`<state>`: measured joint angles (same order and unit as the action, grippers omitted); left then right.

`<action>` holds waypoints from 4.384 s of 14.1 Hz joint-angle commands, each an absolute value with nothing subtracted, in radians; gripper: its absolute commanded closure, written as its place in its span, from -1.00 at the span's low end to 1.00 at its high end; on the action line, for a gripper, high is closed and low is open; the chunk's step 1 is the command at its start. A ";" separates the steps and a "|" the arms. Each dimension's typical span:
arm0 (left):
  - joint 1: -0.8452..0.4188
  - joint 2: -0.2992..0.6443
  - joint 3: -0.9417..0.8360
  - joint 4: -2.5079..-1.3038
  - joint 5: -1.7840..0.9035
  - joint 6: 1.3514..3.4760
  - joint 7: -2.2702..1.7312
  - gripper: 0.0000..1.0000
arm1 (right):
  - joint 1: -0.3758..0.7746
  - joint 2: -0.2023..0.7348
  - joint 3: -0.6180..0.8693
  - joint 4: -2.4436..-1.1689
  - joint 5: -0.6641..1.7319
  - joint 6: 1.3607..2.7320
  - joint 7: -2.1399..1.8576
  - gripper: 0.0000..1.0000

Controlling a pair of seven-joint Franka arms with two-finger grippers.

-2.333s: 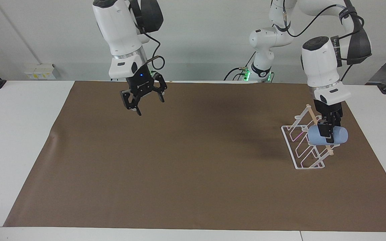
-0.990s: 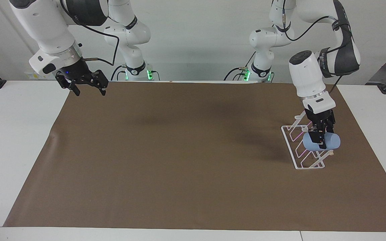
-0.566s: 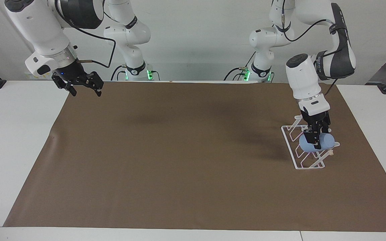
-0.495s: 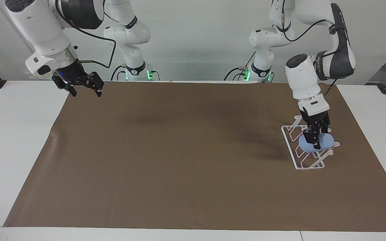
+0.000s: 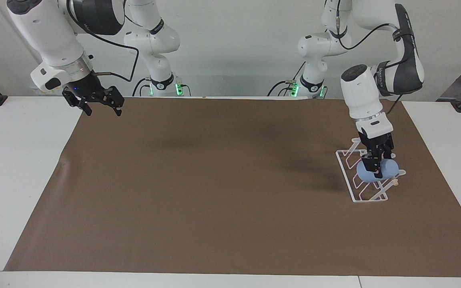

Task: Hang cup on cup holder

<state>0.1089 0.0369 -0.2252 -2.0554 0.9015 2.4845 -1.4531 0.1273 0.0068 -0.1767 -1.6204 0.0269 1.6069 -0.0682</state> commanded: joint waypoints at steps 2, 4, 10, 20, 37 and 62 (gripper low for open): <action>0.103 0.031 -0.222 -2.037 0.832 2.493 -1.424 -1.00 | 0.127 -0.012 -0.183 -1.644 0.011 1.626 -0.083 -1.00; 0.100 0.029 -0.224 -2.016 0.740 2.485 -1.384 -1.00 | 0.121 -0.014 -0.183 -1.644 0.012 1.628 -0.080 -1.00; 0.101 0.003 -0.233 -1.896 0.357 2.266 -1.003 -1.00 | 0.100 -0.014 -0.183 -1.644 0.011 1.623 -0.081 -1.00; 0.124 -0.097 -0.210 -1.806 0.016 1.801 -0.272 -1.00 | 0.094 -0.014 -0.183 -1.646 0.011 1.617 -0.081 -1.00; 0.150 -0.063 -0.218 -1.671 0.014 1.549 -0.029 -1.00 | 0.094 -0.014 -0.183 -1.646 0.011 1.618 -0.081 -1.00; 0.017 -0.020 -0.110 -1.568 -0.068 1.514 0.041 -1.00 | 0.095 -0.014 -0.183 -1.646 0.011 1.620 -0.086 -1.00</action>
